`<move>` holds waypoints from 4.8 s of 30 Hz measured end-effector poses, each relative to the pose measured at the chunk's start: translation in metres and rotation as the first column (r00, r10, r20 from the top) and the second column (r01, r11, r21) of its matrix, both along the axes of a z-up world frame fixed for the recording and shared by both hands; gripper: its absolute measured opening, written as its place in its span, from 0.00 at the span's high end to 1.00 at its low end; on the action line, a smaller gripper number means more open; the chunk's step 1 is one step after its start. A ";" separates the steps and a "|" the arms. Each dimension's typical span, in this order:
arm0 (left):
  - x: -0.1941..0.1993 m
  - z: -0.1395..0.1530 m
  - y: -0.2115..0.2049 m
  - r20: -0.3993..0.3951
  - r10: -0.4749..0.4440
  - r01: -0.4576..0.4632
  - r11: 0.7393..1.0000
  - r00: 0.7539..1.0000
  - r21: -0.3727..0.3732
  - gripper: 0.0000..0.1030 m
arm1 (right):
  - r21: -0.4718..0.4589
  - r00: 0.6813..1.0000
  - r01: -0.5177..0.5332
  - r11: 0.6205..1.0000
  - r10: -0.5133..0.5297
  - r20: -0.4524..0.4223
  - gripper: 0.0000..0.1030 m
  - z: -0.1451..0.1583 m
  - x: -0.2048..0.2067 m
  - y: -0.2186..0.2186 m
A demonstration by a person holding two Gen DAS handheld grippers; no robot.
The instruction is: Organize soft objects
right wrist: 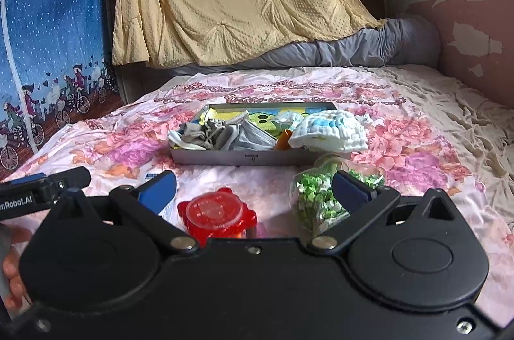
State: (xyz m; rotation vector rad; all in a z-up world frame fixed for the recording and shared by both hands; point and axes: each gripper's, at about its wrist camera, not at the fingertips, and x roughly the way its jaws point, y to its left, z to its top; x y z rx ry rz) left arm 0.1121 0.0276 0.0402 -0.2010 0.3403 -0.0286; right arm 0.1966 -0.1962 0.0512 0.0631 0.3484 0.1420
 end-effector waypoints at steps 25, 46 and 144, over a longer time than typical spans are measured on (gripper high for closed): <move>0.001 -0.026 -0.004 -0.085 0.002 0.005 0.996 0.996 0.091 0.01 | -0.032 0.997 -0.016 0.999 0.014 -0.081 0.00 -0.044 0.002 0.009; -0.001 -0.027 -0.011 -0.078 -0.016 0.025 0.992 0.997 0.121 0.01 | -0.045 0.996 -0.023 0.999 0.020 -0.084 0.00 -0.047 0.002 0.009; -0.004 -0.028 -0.013 -0.066 -0.020 0.028 0.992 0.998 0.121 0.01 | -0.048 0.996 -0.025 0.999 0.021 -0.085 0.00 -0.048 0.002 0.010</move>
